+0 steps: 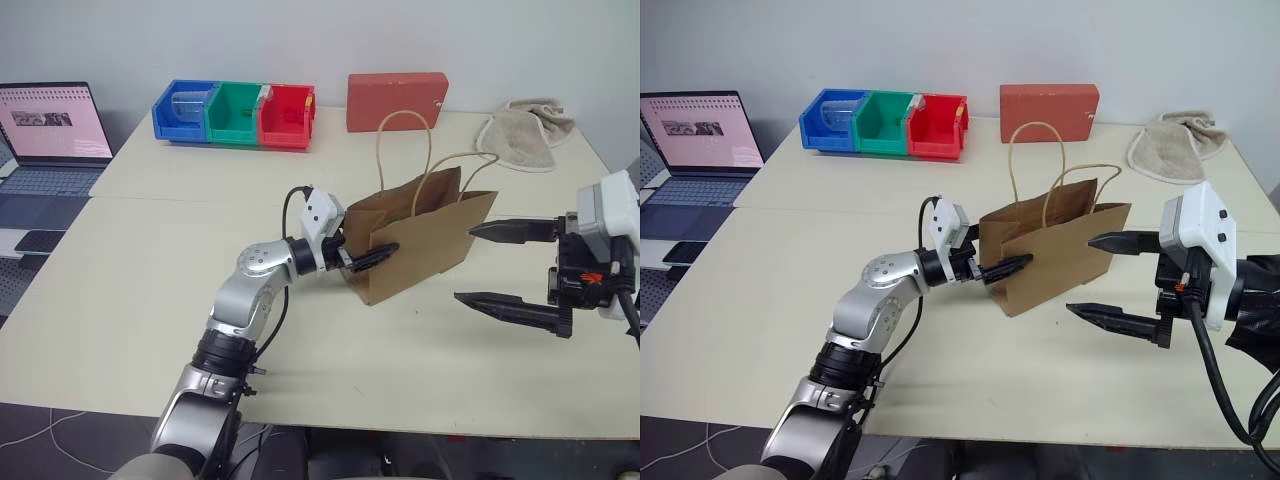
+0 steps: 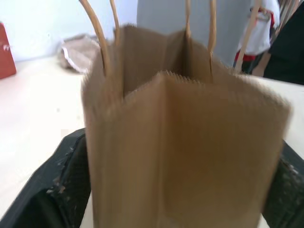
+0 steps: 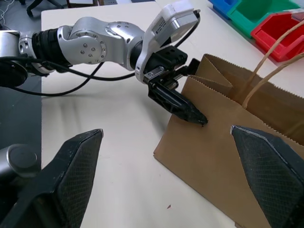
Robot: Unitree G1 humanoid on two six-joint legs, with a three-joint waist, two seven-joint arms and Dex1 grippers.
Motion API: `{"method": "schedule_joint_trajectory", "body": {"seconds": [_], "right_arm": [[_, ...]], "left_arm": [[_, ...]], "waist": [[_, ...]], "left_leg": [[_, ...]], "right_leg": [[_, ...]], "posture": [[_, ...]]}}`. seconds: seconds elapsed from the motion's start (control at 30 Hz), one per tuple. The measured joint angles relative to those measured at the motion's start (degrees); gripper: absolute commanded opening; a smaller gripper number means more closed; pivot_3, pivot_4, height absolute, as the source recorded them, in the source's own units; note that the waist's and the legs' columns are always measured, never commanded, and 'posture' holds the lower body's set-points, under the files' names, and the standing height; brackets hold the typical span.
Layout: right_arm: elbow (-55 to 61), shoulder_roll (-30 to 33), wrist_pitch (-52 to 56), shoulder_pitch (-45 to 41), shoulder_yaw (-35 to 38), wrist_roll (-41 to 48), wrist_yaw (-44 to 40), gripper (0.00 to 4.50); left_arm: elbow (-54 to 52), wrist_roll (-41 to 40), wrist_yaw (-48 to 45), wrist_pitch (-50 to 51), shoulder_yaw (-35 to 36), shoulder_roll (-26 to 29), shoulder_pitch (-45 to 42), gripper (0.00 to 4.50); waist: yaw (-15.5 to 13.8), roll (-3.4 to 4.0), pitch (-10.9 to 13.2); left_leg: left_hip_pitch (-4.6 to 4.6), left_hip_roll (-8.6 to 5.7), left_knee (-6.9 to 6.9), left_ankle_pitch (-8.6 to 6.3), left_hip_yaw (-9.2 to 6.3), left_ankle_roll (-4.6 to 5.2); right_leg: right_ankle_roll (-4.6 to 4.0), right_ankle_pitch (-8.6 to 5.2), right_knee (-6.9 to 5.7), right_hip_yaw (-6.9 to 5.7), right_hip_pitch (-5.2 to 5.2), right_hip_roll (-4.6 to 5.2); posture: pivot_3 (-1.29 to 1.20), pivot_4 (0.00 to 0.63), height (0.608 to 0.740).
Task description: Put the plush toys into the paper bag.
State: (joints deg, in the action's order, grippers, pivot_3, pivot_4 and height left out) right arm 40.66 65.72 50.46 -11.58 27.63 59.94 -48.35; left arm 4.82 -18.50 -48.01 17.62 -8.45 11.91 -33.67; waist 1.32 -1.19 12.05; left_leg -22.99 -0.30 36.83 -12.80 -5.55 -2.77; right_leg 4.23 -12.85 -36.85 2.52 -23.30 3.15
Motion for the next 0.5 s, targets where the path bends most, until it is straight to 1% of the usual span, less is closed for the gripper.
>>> {"method": "schedule_joint_trajectory", "body": {"seconds": [0.13, 0.23, 0.3, 0.37, 0.5], "right_arm": [[0.1, -0.3, -0.6, 1.1, -0.2, -0.7, -0.1, 4.5], [0.1, -0.5, -1.2, 1.4, -0.2, -1.1, -0.1, 4.5], [0.2, -0.6, -1.4, 1.5, -0.3, -2.0, -0.1, 4.5], [0.2, -0.8, -2.0, 1.6, -0.4, -2.6, 0.0, 4.5], [0.2, -1.6, -3.6, 2.2, -1.3, -4.7, -0.1, 4.5]], "left_arm": [[-1.0, -0.5, -0.9, -0.3, 0.0, 0.5, 1.9, 2.3], [-1.7, -0.9, -1.7, 0.0, 0.0, 1.4, 2.3, 1.26], [-2.3, -1.0, -2.7, 0.1, 0.0, 2.2, 2.3, 0.71], [-2.3, -1.4, -3.1, 0.5, 0.0, 2.7, 2.3, 0.04], [-2.3, -1.6, -3.8, 0.6, 0.0, 2.7, 2.3, 0.01]], "waist": [[0.1, 0.0, 0.0], [0.0, 0.0, 0.0], [0.0, 0.0, 0.0], [0.0, 0.0, 0.0], [0.0, 0.0, 0.0]], "left_leg": [[0.02, 0.0, -0.01, 0.0, 0.0, 0.0], [0.0, 0.0, 0.02, 0.0, 0.0, 0.0], [0.0, 0.0, 0.02, 0.0, 0.01, 0.0], [0.01, 0.0, 0.01, 0.0, 0.0, 0.0], [0.0, 0.0, 0.01, 0.0, 0.0, 0.0]], "right_leg": [[-0.01, 0.0, -0.02, 0.0, 0.0, 0.0], [-0.02, -0.01, 0.0, 0.0, 0.0, 0.0], [-0.04, -0.02, 0.0, 0.01, 0.0, 0.0], [-0.03, -0.02, -0.01, 0.0, 0.0, 0.0], [-0.02, -0.01, 0.0, 0.0, 0.0, 0.0]], "posture": [[0.0, 0.15, 0.74], [0.0, 0.15, 0.74], [0.0, 0.15, 0.74], [0.0, 0.15, 0.74], [0.0, 0.15, 0.74]]}}
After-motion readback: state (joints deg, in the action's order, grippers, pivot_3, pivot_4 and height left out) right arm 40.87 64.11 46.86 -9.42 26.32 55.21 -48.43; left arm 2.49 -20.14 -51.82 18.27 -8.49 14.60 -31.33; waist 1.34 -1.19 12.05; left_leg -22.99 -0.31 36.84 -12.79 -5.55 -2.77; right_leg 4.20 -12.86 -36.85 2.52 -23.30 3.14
